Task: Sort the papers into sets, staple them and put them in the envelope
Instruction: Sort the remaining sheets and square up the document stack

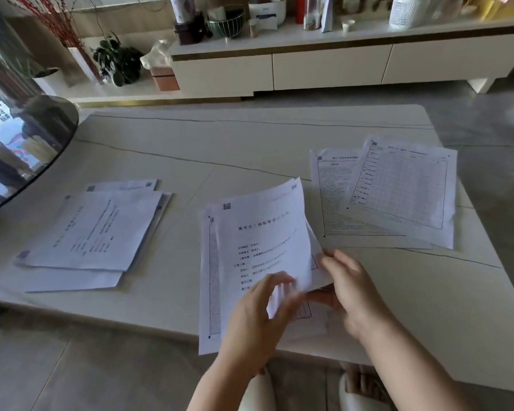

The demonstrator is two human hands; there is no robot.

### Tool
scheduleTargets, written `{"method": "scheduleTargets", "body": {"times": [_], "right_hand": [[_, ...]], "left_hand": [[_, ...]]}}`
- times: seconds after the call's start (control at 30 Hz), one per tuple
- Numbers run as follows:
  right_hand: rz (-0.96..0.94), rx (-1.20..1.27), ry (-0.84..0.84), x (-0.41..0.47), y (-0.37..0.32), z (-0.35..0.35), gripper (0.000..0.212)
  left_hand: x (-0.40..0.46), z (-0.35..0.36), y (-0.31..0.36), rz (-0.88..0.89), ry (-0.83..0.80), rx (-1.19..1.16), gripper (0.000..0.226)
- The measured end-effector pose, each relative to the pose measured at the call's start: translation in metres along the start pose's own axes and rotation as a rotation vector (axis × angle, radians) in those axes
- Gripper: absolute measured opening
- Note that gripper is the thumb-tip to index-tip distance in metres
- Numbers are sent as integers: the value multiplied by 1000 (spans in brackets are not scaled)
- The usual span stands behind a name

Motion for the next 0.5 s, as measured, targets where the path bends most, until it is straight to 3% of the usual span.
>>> {"method": "scheduleTargets", "body": {"times": [0.07, 0.17, 0.3, 0.4, 0.5], "right_hand": [[22, 132, -36, -10, 2, 2, 21], [8, 181, -69, -20, 7, -2, 25], [-180, -308, 120, -8, 21, -32, 12], [-200, -777, 126, 1, 40, -43, 10], [-87, -817, 116, 1, 54, -41, 23]], "left_hand": [[-11, -2, -3, 23, 88, 35, 43], [-18, -18, -2, 91, 366, 160, 26], [-17, -37, -9, -72, 485, 105, 19], [-13, -45, -14, -154, 494, 62, 20], [-5, -43, -15, -225, 436, 25, 38]]}}
Point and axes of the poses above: each hand's wrist, its own x-axis towards the middle knuckle, its own z-axis out of the palm, y = z × x, the point moved 5 cm from there along x, towards the middle knuckle, and after that the axes turned 14 degrees about y, right-handed, at the moved point
